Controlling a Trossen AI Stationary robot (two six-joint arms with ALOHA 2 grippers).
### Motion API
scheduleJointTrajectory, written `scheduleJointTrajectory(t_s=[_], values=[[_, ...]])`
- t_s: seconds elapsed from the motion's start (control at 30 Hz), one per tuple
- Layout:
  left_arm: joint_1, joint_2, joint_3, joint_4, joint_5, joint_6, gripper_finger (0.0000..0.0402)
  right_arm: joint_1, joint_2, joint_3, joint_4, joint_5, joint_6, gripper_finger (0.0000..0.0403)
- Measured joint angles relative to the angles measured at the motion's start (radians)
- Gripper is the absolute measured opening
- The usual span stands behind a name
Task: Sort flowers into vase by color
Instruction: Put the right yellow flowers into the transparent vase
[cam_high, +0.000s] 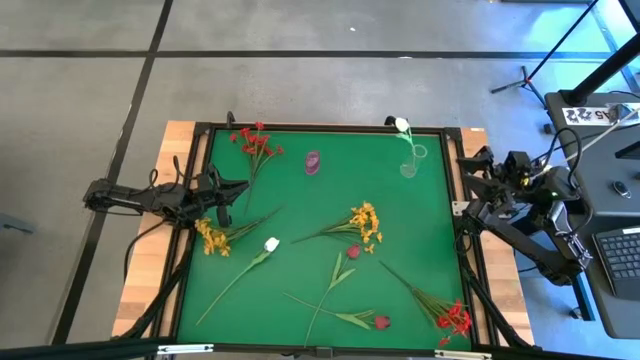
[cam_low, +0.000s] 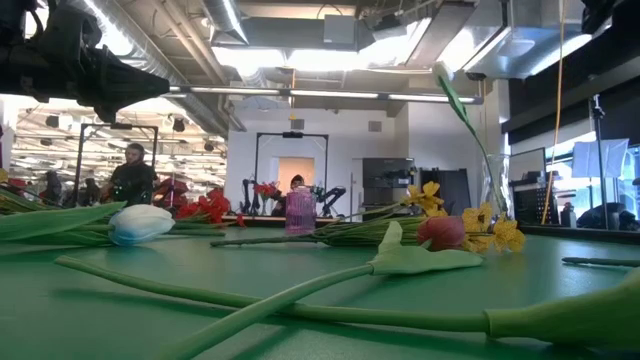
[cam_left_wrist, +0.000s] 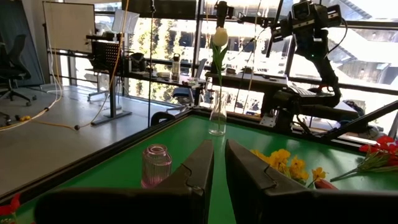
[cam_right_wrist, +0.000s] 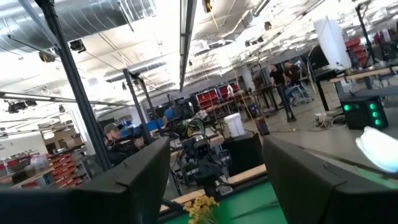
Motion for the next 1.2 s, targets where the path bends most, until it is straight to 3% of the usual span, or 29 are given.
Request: scheduleJointTrajectory(t_s=[0.4, 0.83, 1.03, 1.2], values=[[0.000, 0.000, 0.000, 0.000, 0.000, 0.000, 0.0039, 0.000, 0.002, 0.000, 0.056, -0.068, -0.110, 0.0255], [-0.001, 0.000, 0.000, 0.015, 0.003, -0.033, 0.0039, 0.000, 0.138, 0.000, 0.030, -0.082, -0.180, 0.0255], [-0.001, 0.000, 0.000, 0.058, 0.040, -0.035, 0.0039, 0.001, 0.190, 0.000, 0.041, -0.058, -0.173, 0.0255], [-0.001, 0.000, 0.000, 0.197, 0.102, 0.005, 0.0039, 0.001, 0.206, 0.000, 0.036, -0.055, -0.198, 0.0255]])
